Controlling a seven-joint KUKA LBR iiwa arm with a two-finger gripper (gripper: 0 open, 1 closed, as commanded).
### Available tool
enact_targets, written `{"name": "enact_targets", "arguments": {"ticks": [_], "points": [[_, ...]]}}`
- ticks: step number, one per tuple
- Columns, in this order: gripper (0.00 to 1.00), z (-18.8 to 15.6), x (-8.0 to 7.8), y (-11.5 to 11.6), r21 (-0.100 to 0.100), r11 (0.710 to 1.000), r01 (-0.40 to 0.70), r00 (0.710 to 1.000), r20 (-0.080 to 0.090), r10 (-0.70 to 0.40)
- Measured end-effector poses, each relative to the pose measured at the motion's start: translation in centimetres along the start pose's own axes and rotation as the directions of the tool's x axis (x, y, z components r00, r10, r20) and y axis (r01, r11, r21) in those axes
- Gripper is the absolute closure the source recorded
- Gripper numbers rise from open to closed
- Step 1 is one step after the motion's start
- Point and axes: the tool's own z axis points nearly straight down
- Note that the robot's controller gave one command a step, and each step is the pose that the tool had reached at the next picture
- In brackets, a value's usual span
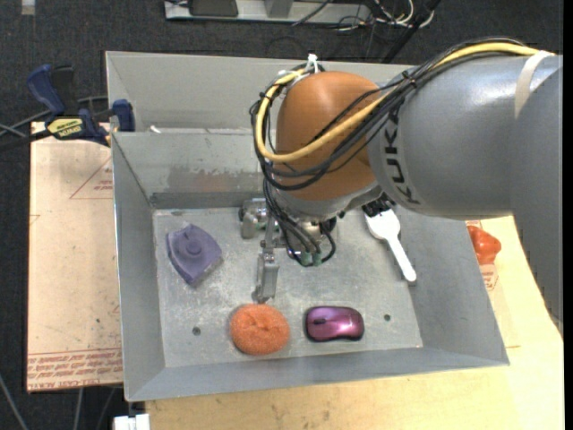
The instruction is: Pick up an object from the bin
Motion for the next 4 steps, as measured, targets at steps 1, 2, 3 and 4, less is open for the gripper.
{"name": "enact_targets", "arguments": {"ticks": [1, 2, 3, 4], "points": [[0.00, -0.2, 0.0, 0.0, 0.000, 1.000, -0.001, 1.000, 0.001, 0.001], [0.00, 0.8, 0.1, -0.5, -0.002, 0.997, 0.077, 0.997, 0.014, -0.077], [0.00, 7.0, 0.4, -3.3, 0.000, 0.970, 0.244, 0.970, 0.009, -0.244], [0.00, 10.8, 3.3, -3.0, 0.000, 0.967, 0.255, 0.967, 0.009, -0.255]]}}
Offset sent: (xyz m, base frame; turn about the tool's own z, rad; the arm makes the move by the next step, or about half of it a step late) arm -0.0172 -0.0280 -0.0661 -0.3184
